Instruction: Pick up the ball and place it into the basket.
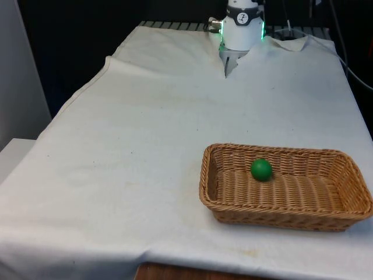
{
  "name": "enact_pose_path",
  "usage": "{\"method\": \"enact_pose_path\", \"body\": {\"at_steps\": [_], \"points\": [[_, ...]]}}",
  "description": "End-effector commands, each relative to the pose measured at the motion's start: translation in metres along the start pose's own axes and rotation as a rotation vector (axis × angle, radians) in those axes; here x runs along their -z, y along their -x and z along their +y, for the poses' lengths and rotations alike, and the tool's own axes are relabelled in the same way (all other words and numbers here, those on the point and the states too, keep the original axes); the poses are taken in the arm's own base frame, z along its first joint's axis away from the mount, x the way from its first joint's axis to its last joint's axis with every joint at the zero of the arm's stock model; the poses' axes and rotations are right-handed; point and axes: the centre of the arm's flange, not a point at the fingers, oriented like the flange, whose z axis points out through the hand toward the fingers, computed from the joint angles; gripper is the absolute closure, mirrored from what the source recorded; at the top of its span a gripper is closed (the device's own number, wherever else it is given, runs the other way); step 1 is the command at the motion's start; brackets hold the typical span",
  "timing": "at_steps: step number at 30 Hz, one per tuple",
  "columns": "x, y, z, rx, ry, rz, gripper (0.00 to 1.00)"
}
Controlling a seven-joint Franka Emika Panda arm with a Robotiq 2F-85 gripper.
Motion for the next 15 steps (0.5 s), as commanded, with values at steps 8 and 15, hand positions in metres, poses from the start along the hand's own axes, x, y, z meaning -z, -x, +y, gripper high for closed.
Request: {"method": "enact_pose_path", "body": {"at_steps": [8,15], "points": [[-0.006,0.009,0.003,-0.013,0.037,-0.077,0.0],[-0.008,0.014,0.007,-0.018,0.073,-0.117,0.0]]}}
